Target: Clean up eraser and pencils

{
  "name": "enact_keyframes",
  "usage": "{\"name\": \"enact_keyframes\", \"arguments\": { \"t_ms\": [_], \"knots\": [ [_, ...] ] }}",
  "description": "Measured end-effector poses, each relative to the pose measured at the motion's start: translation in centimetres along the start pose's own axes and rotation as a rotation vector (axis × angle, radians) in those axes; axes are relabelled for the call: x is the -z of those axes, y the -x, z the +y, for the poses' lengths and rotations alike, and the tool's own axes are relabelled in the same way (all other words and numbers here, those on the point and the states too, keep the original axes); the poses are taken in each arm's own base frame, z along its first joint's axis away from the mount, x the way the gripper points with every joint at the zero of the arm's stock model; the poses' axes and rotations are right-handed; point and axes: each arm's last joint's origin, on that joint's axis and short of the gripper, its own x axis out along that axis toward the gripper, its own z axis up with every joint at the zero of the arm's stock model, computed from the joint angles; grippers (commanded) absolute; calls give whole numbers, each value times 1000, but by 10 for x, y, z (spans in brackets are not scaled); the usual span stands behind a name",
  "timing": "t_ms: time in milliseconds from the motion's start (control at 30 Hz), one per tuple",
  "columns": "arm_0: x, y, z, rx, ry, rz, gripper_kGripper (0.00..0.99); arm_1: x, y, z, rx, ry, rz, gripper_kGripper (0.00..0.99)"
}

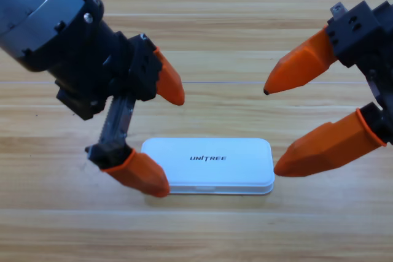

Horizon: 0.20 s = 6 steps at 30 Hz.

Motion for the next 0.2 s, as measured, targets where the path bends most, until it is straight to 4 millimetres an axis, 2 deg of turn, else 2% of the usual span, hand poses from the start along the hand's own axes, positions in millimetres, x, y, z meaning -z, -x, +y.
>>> {"name": "enact_keyframes", "arguments": {
  "t_ms": [200],
  "knots": [
    [0,0,1,-15,4,9,990,0,0,0,0,0,0,976]
  ]
}}
